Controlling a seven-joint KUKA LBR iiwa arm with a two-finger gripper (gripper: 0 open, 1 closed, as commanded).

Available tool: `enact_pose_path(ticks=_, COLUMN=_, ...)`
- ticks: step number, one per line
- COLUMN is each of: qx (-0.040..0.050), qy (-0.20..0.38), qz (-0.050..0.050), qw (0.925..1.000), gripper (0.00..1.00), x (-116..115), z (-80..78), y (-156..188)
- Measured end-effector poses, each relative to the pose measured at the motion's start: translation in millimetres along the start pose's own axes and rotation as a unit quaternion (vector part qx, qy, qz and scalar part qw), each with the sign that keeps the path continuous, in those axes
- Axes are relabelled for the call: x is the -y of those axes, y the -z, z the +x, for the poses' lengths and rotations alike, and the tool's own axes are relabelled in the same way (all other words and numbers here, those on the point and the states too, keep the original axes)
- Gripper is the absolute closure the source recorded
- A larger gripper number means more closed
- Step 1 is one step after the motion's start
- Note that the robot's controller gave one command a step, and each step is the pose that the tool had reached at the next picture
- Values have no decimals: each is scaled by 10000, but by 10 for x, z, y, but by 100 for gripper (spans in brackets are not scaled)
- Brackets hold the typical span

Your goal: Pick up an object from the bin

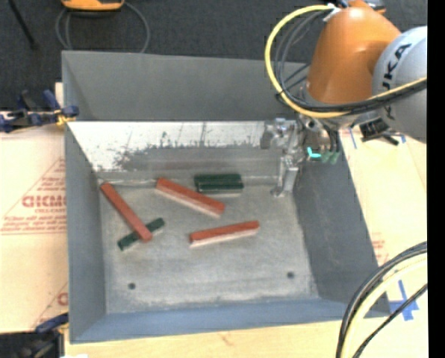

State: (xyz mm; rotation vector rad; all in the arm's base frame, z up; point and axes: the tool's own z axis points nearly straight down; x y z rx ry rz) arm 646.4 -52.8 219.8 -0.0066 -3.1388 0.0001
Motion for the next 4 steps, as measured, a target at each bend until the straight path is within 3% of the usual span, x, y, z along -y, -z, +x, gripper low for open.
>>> enact_pose_path(ticks=1, qx=-13, qy=403, qz=3, qw=9992, gripper=0, x=299, z=556, y=-1265)
enact_pose_path(ticks=2, qx=17, qy=493, qz=-15, qw=9988, gripper=0, x=-239, z=648, y=-1510)
enact_pose_path(ticks=3, qx=36, qy=483, qz=1, qw=9988, gripper=100, x=-203, z=635, y=-1490)
enact_pose_path(ticks=4, qx=72, qy=2494, qz=21, qw=9684, gripper=100, x=-397, z=303, y=302)
